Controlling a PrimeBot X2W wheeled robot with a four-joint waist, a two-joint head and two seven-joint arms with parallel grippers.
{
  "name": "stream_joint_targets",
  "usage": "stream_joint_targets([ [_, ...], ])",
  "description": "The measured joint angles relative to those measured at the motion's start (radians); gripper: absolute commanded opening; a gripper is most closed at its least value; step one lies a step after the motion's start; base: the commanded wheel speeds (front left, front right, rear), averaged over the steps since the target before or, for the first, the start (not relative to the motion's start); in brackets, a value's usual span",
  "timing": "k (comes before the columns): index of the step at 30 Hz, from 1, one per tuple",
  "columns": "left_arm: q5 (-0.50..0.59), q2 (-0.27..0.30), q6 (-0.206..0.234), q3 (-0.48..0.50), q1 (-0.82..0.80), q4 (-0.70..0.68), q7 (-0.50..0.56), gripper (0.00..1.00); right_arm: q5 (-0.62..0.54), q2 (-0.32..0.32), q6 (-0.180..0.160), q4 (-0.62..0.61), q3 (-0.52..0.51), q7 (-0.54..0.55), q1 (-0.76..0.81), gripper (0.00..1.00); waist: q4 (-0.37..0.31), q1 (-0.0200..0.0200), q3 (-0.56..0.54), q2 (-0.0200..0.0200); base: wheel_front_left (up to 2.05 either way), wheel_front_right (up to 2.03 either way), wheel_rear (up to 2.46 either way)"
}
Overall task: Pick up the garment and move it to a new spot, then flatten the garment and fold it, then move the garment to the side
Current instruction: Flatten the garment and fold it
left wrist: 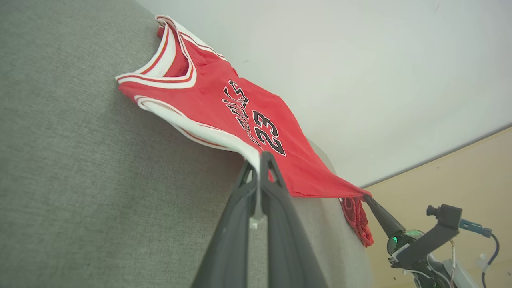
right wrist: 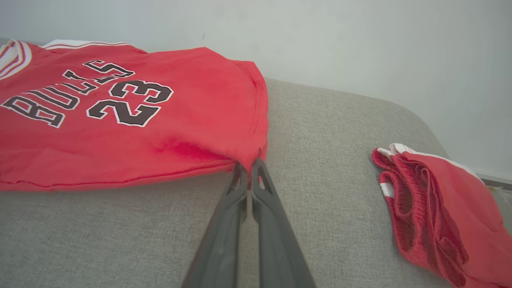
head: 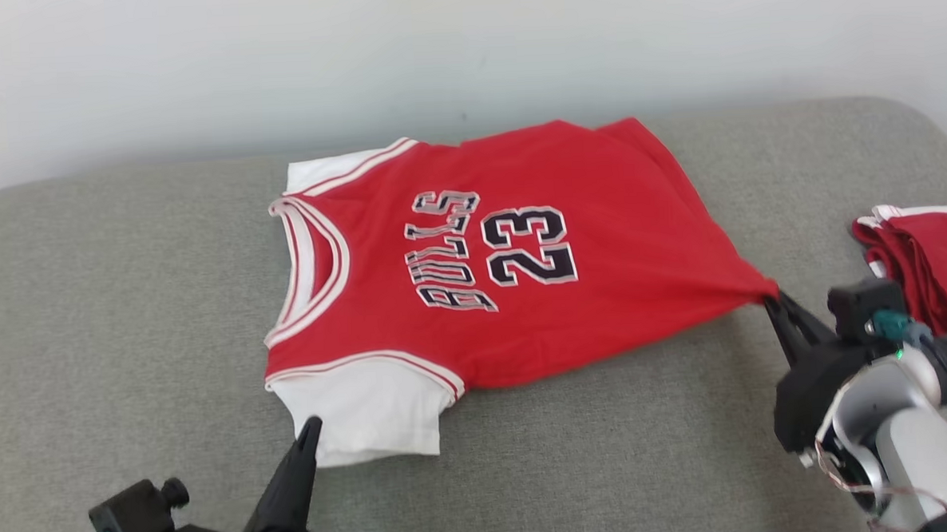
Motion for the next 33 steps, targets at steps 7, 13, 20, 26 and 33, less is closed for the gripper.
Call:
stream_joint_targets([
  [7,-0.2,0.034,-0.029,0.002,0.126,-0.126,0.143,0.0,0.003,0.051,0.0,-0.096,-0.076,0.06,0.136,0.0,0.008,0.0001,-0.027,0.0,0.0,0.0,0.0],
  [13,-0.286,0.08,-0.04,0.027,0.218,-0.208,0.188,0.0,-0.003,0.098,0.0,-0.158,-0.141,0.102,0.239,0.0,0.006,0.0001,-0.032,0.0001,0.0,0.0,0.0],
  [20,-0.348,0.12,-0.046,0.015,0.305,-0.264,0.25,0.0,0.006,0.162,0.0,-0.229,-0.218,0.202,0.345,0.0,0.004,0.0001,-0.034,0.0001,0.0,0.0,0.0],
  [26,-0.374,0.142,-0.041,-0.008,0.348,-0.286,0.298,0.0,0.033,0.21,0.0,-0.302,-0.252,0.32,0.427,0.0,0.003,0.0002,-0.026,0.0002,0.0,0.0,0.0],
  [33,-0.408,0.201,-0.005,0.025,0.423,-0.318,0.326,0.0,0.043,0.233,0.0,-0.408,-0.31,0.415,0.5,0.0,-0.003,0.0002,0.001,0.0001,0.0,0.0,0.0],
])
